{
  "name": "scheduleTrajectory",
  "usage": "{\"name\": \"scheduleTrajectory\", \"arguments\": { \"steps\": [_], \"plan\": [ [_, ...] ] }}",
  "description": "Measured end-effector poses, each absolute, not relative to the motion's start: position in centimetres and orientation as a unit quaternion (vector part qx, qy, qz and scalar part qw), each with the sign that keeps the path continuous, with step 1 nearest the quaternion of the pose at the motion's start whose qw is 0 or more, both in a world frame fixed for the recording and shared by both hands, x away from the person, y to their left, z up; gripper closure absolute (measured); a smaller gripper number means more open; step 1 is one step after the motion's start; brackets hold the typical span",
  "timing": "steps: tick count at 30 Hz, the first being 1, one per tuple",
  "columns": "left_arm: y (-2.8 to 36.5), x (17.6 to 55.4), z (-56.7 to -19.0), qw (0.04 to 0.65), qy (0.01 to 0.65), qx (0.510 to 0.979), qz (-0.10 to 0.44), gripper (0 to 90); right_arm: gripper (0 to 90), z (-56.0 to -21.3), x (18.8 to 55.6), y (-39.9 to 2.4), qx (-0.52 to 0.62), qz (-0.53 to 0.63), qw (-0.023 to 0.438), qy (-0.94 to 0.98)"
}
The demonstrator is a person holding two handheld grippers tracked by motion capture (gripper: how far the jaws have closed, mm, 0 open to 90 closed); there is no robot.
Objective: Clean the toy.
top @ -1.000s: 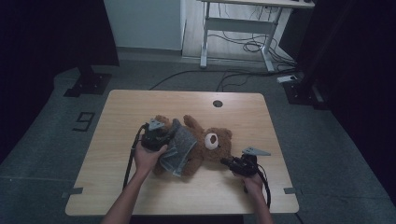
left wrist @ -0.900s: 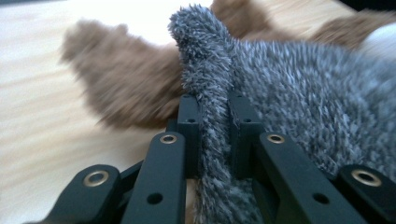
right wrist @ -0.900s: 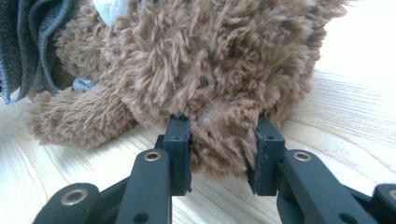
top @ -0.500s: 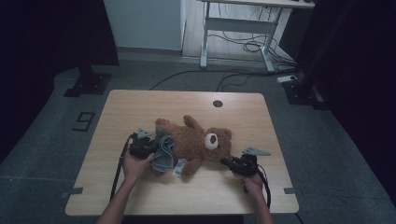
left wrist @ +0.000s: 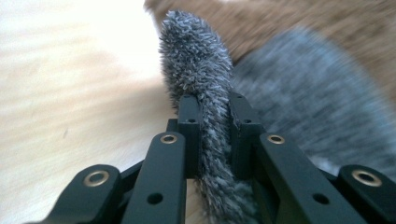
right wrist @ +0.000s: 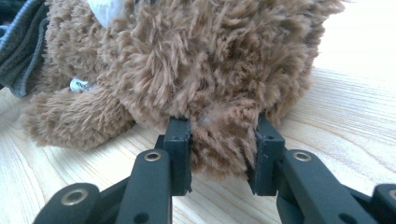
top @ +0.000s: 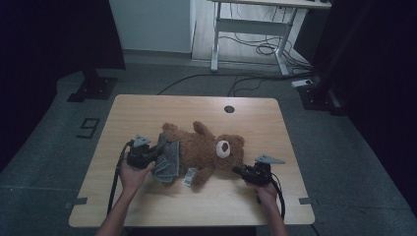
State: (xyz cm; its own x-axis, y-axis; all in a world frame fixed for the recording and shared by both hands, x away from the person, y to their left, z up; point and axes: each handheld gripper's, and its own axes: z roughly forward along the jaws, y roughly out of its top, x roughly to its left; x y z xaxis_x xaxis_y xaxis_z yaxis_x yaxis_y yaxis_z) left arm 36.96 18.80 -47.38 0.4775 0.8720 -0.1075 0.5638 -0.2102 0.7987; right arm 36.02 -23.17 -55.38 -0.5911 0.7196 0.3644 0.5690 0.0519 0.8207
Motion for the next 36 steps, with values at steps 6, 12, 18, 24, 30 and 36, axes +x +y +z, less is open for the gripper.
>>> {"name": "scheduleTrajectory", "arguments": {
  "steps": [6,12,18,24,30,36],
  "plan": [
    [14.2,37.2,-45.6,0.426,0.433,0.774,0.179,77.5,66.2,-55.4,36.0,-23.2,0.447,0.524,0.072,0.722],
    [12.0,38.5,-47.0,0.394,0.429,0.791,0.188,77.7,66.2,-55.4,36.0,-23.3,0.449,0.526,0.07,0.719],
    [12.6,38.6,-48.1,0.371,0.432,0.798,0.198,79.0,66.3,-55.4,36.0,-23.3,0.447,0.527,0.071,0.719],
    [14.0,39.6,-49.4,0.367,0.456,0.794,0.163,79.1,66.4,-55.4,36.0,-23.2,0.447,0.527,0.07,0.719],
    [14.3,39.6,-50.0,0.35,0.46,0.798,0.171,79.2,66.4,-55.4,36.0,-23.2,0.448,0.527,0.069,0.719],
    [15.8,39.8,-50.9,0.326,0.48,0.794,0.179,79.1,66.4,-55.4,36.0,-23.2,0.448,0.526,0.068,0.719]
  ]
}}
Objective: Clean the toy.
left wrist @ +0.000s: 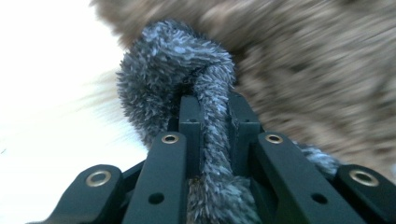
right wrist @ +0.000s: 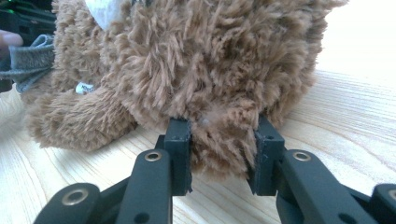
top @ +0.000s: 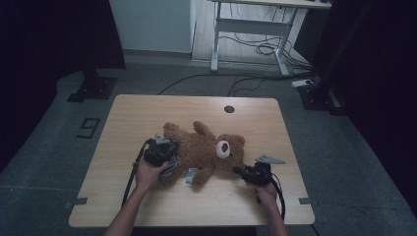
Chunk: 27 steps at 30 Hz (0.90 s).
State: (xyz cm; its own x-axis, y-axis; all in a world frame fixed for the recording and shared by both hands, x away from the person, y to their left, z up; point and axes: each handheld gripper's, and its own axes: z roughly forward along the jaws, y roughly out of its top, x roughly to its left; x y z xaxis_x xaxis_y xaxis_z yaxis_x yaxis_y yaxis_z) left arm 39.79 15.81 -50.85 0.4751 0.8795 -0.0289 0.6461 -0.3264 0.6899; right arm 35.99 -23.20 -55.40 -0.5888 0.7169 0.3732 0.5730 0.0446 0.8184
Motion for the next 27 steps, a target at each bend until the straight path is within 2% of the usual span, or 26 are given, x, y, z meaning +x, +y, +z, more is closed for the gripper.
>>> {"name": "scheduleTrajectory", "arguments": {
  "steps": [5,15,21,22,27],
  "plan": [
    [17.4,39.1,-50.8,0.341,0.489,0.783,0.177,79.1,66.4,-55.4,36.1,-23.3,0.451,0.526,0.068,0.718],
    [17.5,36.6,-45.3,0.431,0.448,0.756,0.205,79.0,66.4,-55.4,36.1,-23.3,0.452,0.525,0.068,0.718],
    [15.1,35.9,-42.7,0.456,0.41,0.762,0.21,79.0,66.4,-55.4,36.1,-23.3,0.451,0.525,0.069,0.718],
    [13.5,36.0,-42.0,0.462,0.395,0.767,0.206,79.0,66.4,-55.4,36.1,-23.3,0.452,0.525,0.069,0.718],
    [10.2,36.8,-41.7,0.464,0.375,0.779,0.194,78.9,66.4,-55.4,36.0,-23.3,0.451,0.524,0.07,0.719]
  ]
}}
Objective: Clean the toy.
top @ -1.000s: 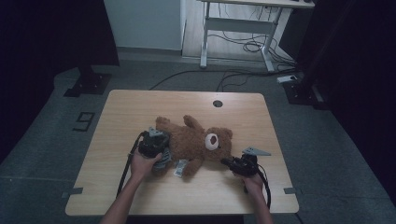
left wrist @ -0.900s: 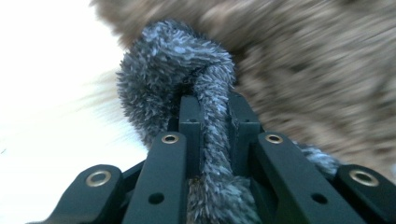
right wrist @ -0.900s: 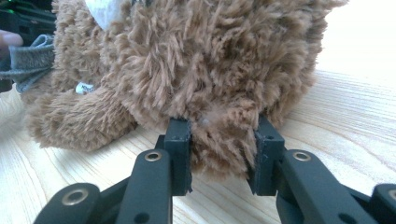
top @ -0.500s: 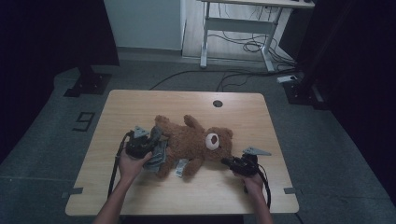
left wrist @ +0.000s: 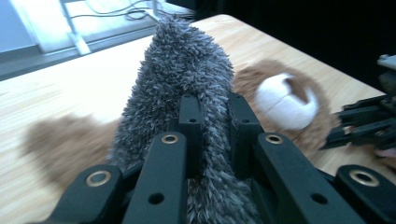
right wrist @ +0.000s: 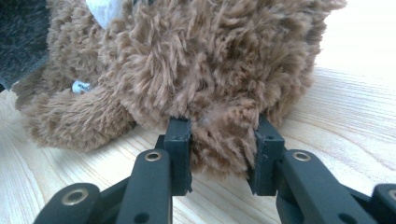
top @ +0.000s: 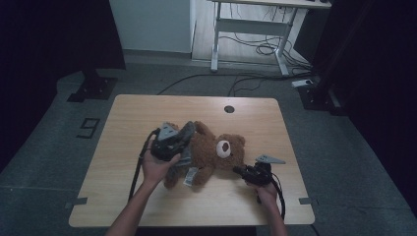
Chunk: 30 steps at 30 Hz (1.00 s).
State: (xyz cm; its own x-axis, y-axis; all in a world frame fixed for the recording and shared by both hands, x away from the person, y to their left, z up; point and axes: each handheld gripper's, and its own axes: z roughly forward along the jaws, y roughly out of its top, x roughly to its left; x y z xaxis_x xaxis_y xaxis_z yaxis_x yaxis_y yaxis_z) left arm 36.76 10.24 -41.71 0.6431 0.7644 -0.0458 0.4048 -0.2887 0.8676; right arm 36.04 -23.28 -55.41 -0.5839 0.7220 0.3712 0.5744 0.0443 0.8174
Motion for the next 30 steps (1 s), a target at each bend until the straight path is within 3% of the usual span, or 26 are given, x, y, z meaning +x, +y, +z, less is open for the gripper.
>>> {"name": "scheduleTrajectory", "arguments": {
  "steps": [2,7,12,18,27,30],
  "plan": [
    [7.6,37.5,-42.6,0.454,0.364,0.793,0.182,78.9,66.4,-55.4,36.0,-23.3,0.451,0.524,0.07,0.719],
    [6.1,38.9,-45.3,0.406,0.377,0.815,0.171,78.6,66.4,-55.4,36.0,-23.3,0.45,0.524,0.069,0.72],
    [7.4,39.0,-46.4,0.424,0.382,0.806,0.159,78.9,66.5,-55.4,36.0,-23.3,0.447,0.524,0.07,0.722],
    [10.3,38.3,-45.7,0.397,0.402,0.799,0.202,78.9,66.8,-55.4,36.0,-23.3,0.448,0.524,0.071,0.721],
    [14.4,38.2,-49.5,0.377,0.456,0.787,0.172,78.8,66.9,-55.4,36.1,-23.3,0.448,0.523,0.071,0.722],
    [14.6,38.1,-49.0,0.38,0.457,0.786,0.172,78.8,66.9,-55.4,36.0,-23.2,0.449,0.523,0.071,0.722]
  ]
}}
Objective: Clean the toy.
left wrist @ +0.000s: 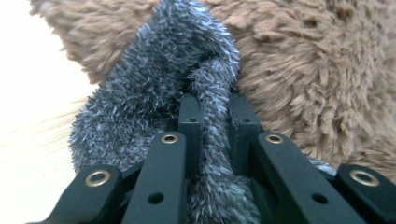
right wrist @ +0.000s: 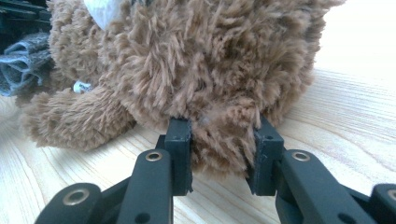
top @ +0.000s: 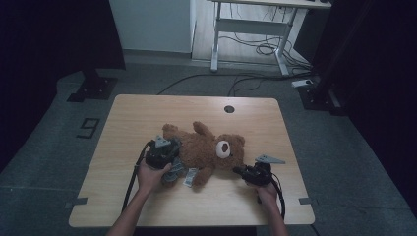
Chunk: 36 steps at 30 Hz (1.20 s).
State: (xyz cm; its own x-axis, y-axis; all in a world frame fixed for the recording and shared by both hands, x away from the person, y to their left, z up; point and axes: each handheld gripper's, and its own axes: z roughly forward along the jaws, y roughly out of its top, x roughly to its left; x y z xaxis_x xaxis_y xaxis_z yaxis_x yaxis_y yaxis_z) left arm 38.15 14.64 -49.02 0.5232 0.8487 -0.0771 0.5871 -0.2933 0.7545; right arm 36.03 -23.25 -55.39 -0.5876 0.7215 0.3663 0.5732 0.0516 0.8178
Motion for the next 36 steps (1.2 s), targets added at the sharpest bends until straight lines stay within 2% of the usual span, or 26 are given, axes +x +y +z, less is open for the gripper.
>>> {"name": "scheduleTrajectory", "arguments": {
  "steps": [5,8,11,14,16,22,23,24,25,26,27,30,31,33,35,36],
  "plan": [
    [12.9,38.0,-45.0,0.423,0.425,0.777,0.189,78.6,66.8,-55.4,36.1,-23.3,0.451,0.523,0.068,0.72],
    [11.7,38.5,-43.8,0.431,0.416,0.778,0.19,78.6,66.8,-55.4,36.1,-23.3,0.451,0.523,0.068,0.72],
    [8.8,39.9,-42.7,0.424,0.396,0.792,0.187,78.5,66.7,-55.4,36.1,-23.3,0.45,0.523,0.07,0.72],
    [7.7,40.6,-43.1,0.412,0.395,0.801,0.181,78.1,66.7,-55.4,36.1,-23.4,0.449,0.523,0.07,0.722],
    [6.8,41.5,-45.1,0.401,0.411,0.804,0.154,77.6,66.3,-55.4,36.1,-23.4,0.448,0.523,0.07,0.722],
    [7.5,41.1,-46.7,0.418,0.412,0.797,0.144,78.8,61.9,-55.4,36.1,-23.4,0.448,0.52,0.069,0.723],
    [7.8,40.7,-46.8,0.419,0.409,0.798,0.143,79.0,55.7,-55.3,36.0,-23.4,0.445,0.519,0.07,0.727],
    [7.8,40.7,-46.8,0.419,0.409,0.798,0.143,79.0,55.7,-55.3,36.0,-23.4,0.445,0.519,0.07,0.727],
    [7.8,40.2,-47.0,0.418,0.404,0.8,0.147,79.1,50.2,-55.1,35.9,-23.5,0.442,0.523,0.074,0.725],
    [7.8,40.2,-47.0,0.418,0.404,0.8,0.147,79.2,50.2,-55.1,35.9,-23.5,0.442,0.523,0.074,0.725],
    [7.9,39.6,-47.3,0.422,0.401,0.799,0.15,79.2,42.4,-54.7,35.6,-23.8,0.441,0.527,0.089,0.721],
    [8.0,39.0,-47.8,0.431,0.4,0.794,0.154,79.4,38.1,-54.2,35.5,-24.3,0.449,0.539,0.095,0.706],
    [8.0,38.7,-48.0,0.435,0.399,0.792,0.158,79.5,30.7,-53.6,35.3,-24.7,0.455,0.559,0.104,0.685],
    [8.1,38.1,-48.4,0.443,0.398,0.787,0.162,79.7,27.6,-53.3,35.2,-24.8,0.456,0.562,0.108,0.681],
    [8.3,37.2,-48.8,0.448,0.392,0.786,0.165,79.8,18.6,-52.5,35.4,-24.6,0.452,0.565,0.115,0.681],
    [8.3,37.2,-48.8,0.448,0.392,0.786,0.165,79.7,18.6,-52.5,35.4,-24.6,0.452,0.565,0.115,0.681]
  ]
}}
